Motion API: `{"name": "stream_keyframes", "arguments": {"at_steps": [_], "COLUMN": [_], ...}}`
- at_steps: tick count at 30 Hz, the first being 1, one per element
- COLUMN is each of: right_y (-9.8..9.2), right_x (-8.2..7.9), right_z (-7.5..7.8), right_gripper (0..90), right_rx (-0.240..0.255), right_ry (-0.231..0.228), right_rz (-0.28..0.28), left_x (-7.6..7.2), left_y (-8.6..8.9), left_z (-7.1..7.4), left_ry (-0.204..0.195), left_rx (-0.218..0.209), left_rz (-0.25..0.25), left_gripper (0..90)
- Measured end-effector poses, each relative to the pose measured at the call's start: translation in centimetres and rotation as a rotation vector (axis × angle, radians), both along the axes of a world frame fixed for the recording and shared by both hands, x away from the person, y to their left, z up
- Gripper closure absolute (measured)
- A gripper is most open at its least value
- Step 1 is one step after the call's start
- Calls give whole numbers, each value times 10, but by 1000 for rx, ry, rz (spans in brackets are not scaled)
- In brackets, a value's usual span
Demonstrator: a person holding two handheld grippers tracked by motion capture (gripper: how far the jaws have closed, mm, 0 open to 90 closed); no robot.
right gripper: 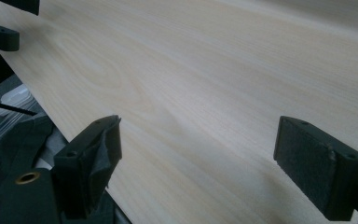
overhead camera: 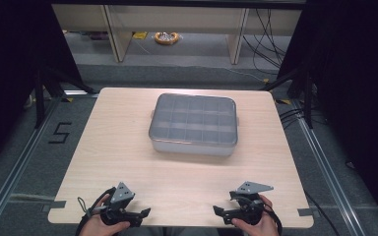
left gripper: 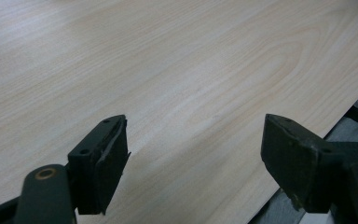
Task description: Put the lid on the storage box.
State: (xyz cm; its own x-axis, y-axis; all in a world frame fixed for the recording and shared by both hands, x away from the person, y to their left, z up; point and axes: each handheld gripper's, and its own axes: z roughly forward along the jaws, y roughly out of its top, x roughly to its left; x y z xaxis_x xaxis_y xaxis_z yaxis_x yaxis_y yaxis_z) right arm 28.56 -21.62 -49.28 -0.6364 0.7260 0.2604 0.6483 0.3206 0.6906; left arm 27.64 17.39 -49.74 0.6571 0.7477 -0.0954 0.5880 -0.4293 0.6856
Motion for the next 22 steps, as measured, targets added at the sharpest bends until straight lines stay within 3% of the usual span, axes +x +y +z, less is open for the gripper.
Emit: {"name": "stream_keyframes", "arguments": {"at_steps": [2, 3, 11, 13, 15, 22], "right_y": [1, 0, 0, 1, -1, -1], "right_x": [-1, 0, 1, 0, 1, 1], "right_z": [-1, -1, -4, -3, -3, -3], "right_gripper": [162, 162, 162, 162, 162, 162], "right_rx": [-6, -19, 0, -2, -18, -6], "right_ry": [14, -1, 15, 27, 2, 26], "right_rz": [-9, -6, 8, -15, -10, -5], "left_x": [0, 0, 0, 0, 1, 2], "left_y": [1, 0, 0, 0, 0, 0], "left_z": [0, 0, -1, -1, -2, -2], "left_ry": [7, 5, 7, 10, -3, 3], "left_rx": [11, 6, 13, 10, 8, 19], "left_rz": [-17, -17, -23, -18, -6, -10], "left_gripper": [229, 228, 229, 228, 229, 228]}}
